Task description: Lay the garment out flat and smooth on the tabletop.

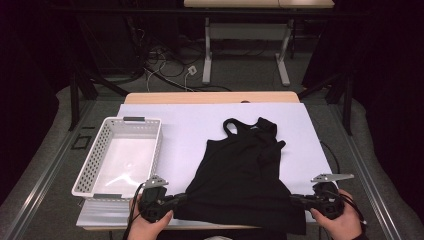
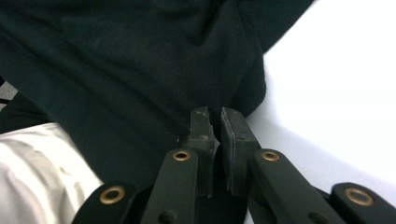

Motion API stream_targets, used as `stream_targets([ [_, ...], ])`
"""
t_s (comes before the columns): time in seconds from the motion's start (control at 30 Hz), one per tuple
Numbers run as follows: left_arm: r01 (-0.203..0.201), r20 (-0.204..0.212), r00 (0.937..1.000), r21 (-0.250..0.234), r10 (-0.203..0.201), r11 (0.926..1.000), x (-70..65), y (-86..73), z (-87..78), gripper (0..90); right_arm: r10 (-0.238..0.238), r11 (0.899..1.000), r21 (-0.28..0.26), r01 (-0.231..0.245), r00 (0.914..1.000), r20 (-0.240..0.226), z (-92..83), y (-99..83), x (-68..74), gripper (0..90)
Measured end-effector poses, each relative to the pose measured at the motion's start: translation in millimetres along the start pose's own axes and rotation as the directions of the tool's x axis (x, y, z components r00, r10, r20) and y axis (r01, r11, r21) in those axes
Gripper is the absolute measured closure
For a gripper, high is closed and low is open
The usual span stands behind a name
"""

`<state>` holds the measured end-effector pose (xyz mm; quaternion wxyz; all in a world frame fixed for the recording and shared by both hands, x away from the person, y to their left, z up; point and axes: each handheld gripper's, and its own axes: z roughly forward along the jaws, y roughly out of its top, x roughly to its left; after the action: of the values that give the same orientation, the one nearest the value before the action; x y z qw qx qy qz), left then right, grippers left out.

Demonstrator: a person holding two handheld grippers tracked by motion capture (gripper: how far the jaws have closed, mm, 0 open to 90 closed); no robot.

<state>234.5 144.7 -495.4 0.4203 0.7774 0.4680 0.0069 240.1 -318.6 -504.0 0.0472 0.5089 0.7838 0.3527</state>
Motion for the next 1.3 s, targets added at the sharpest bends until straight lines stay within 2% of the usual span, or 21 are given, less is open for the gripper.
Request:
stream_targets([
  [0.2,-0.015,0.03,0.9994,-0.025,0.016,0.9996,-14.4,-7.7,-19.7,87.1,-0.01,1.0,-0.007,0.01,0.9998,-0.017,-18.7,-5.6,5.7,83.8],
  [0.3,-0.011,0.061,0.998,-0.039,0.014,0.9992,-19.7,-10.0,-29.1,87.0,-0.014,1.0,-0.014,0.014,0.9998,-0.016,-26.3,-7.8,6.9,83.8],
  [0.37,-0.013,0.061,0.998,-0.044,0.016,0.999,-20.4,-11.0,-31.4,87.0,-0.009,1.0,-0.019,0.008,0.9998,-0.018,-30.5,-9.3,6.3,83.8],
  [0.57,0.016,0.051,0.9986,-0.008,-0.015,0.9998,-9.1,-12.7,-18.6,84.9,0.011,1.0,-0.023,-0.012,0.9996,-0.026,-27.3,-11.5,1.6,82.8],
  [0.73,0.052,0.034,0.9981,-0.039,-0.051,0.9979,2.1,-11.0,-12.3,69.9,0.016,0.999,-0.032,-0.018,0.9991,-0.04,-22.1,-8.4,1.4,73.7],
  [0.9,0.045,0.008,0.999,-0.046,-0.045,0.9979,8.2,-6.1,-3.7,64.6,0.025,0.999,-0.04,-0.026,0.9996,-0.015,-12.9,-4.1,2.0,68.1],
  [1.13,0.029,-0.019,0.9994,-0.031,-0.029,0.9991,16.6,4.3,22.3,55.4,0.038,0.995,-0.09,-0.037,0.9993,0.006,1.5,0.7,-0.5,60.4],
  [1.3,0.009,-0.037,0.9993,-0.02,-0.01,0.9998,21.6,11.3,41.6,50.2,0.042,0.995,-0.095,-0.039,0.9987,0.029,14.7,3.8,-2.5,57.9],
])
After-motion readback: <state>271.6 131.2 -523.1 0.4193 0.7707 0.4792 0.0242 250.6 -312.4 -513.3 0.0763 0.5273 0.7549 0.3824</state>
